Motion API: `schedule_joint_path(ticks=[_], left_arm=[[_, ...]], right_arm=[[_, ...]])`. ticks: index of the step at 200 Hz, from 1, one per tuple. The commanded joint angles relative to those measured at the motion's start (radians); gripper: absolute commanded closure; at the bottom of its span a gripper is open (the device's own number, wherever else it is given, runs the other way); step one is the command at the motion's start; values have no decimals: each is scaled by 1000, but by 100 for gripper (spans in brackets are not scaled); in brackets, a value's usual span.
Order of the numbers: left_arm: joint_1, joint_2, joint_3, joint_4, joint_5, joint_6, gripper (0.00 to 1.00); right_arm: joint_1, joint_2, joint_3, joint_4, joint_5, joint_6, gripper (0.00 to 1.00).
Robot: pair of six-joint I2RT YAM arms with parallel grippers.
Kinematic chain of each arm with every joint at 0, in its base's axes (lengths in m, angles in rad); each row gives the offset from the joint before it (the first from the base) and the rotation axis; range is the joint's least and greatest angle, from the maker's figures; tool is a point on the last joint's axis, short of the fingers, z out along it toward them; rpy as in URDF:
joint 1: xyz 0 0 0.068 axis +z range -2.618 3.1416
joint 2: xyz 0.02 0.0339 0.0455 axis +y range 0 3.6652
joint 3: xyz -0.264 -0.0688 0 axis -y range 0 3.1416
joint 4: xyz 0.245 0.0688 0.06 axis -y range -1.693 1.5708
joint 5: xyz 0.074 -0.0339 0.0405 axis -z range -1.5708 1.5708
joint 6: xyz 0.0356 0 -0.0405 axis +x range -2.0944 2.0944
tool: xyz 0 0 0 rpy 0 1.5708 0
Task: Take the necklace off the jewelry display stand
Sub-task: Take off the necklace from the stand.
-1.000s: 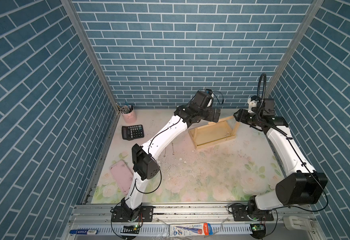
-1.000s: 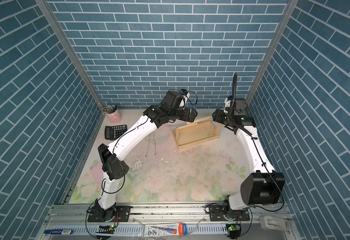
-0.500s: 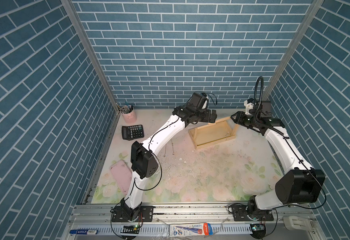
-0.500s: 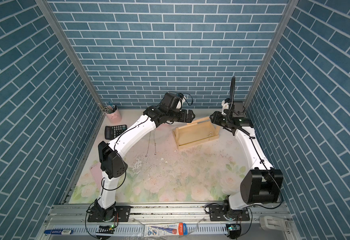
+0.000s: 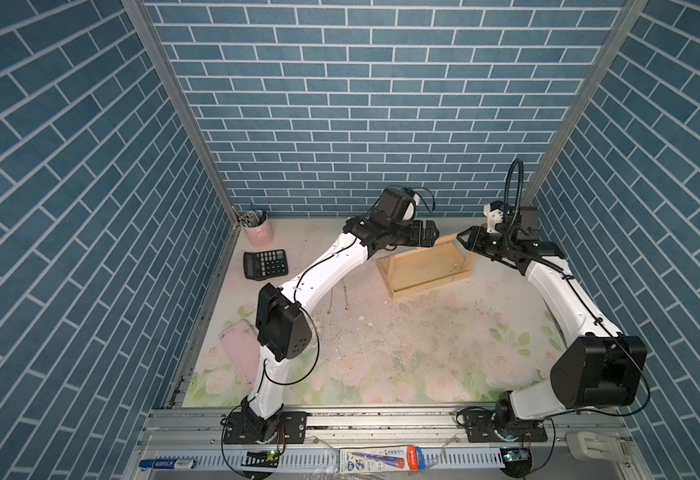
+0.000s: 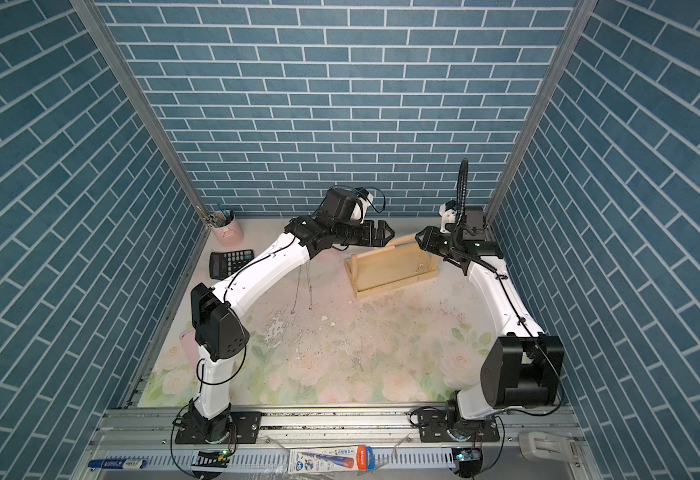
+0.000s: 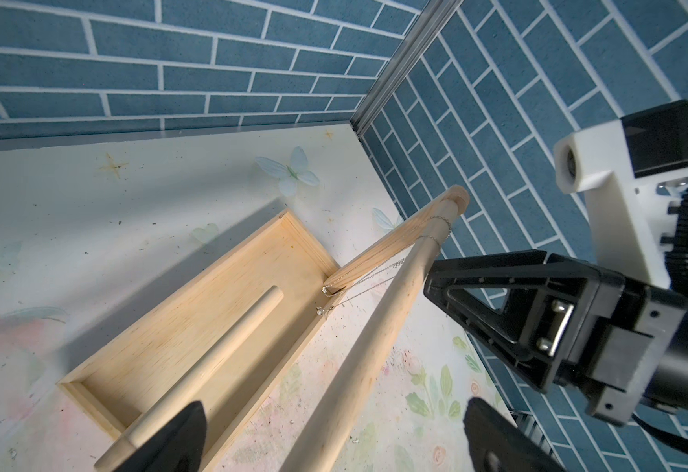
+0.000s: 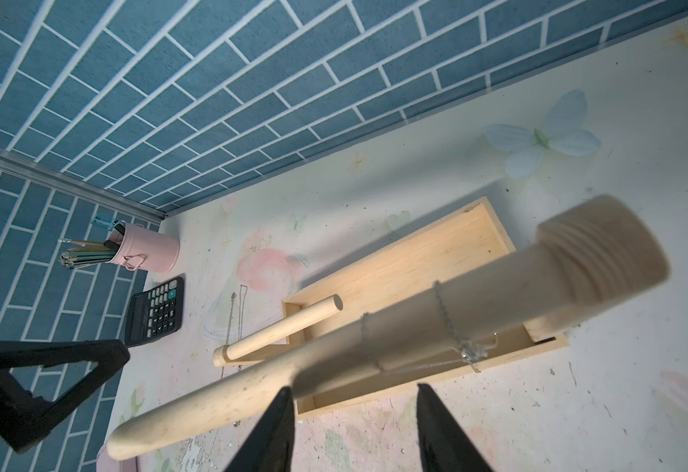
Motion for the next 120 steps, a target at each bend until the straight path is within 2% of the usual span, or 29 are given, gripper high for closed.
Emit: schedule_joint_path(ticks=[1,120], left_arm=[[2,-42,-12,12,10,-1,1],[16,-70,-59,69,57,-31,0]], right_arm=[[-1,-25,-15,39,-24,10,52],[-1,1,-18,87,-79,45,51]])
